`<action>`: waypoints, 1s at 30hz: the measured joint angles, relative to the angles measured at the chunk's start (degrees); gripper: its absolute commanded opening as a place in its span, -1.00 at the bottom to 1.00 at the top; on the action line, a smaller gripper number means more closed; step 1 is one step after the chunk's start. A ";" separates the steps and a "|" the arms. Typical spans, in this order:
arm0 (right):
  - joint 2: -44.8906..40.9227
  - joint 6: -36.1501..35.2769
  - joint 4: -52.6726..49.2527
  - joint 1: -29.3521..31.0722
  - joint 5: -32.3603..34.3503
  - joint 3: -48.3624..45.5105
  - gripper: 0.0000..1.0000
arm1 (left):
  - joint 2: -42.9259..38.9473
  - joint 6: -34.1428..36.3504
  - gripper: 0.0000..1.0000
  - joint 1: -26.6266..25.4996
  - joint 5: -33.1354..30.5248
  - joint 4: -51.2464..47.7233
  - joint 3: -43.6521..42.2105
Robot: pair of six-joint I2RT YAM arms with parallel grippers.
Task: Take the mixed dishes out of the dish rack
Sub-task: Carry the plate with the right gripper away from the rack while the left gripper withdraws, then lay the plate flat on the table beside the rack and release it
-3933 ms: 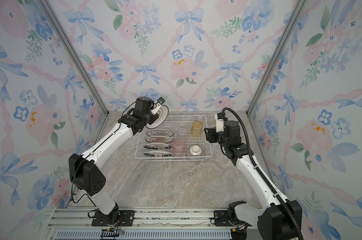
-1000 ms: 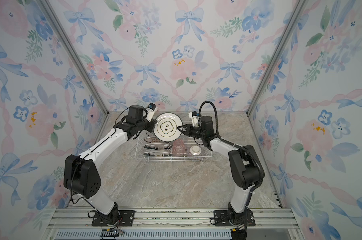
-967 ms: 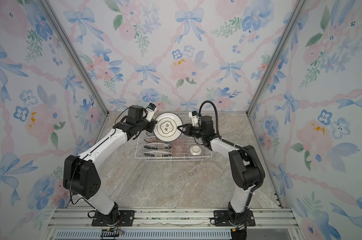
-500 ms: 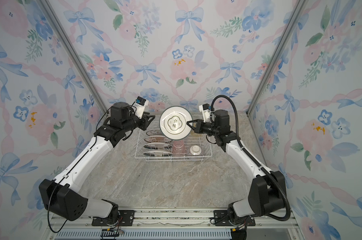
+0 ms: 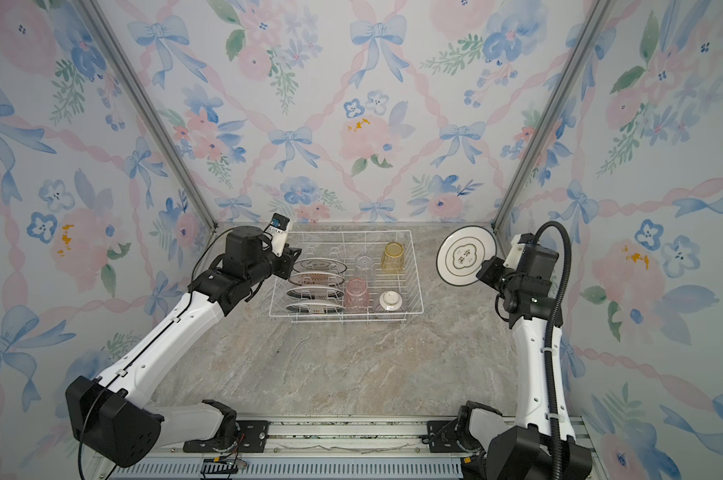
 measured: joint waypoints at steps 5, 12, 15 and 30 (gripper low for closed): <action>6.19 2.23 0.81 -1.38 -0.13 -6.54 -1.00 | 0.68 0.22 -0.30 -0.46 -1.60 -0.09 0.00; 14.03 7.02 10.40 -1.38 -4.28 -8.94 -1.00 | 2.43 0.81 -0.28 -1.79 -3.17 -1.53 0.57; 17.00 8.41 14.01 -1.38 -5.35 -9.62 -0.96 | 3.91 1.60 -0.29 -2.80 -3.15 -2.43 0.90; 29.53 10.86 22.29 -1.38 -11.56 -9.44 -0.79 | 6.88 2.82 -0.18 -4.07 -3.37 -3.69 2.21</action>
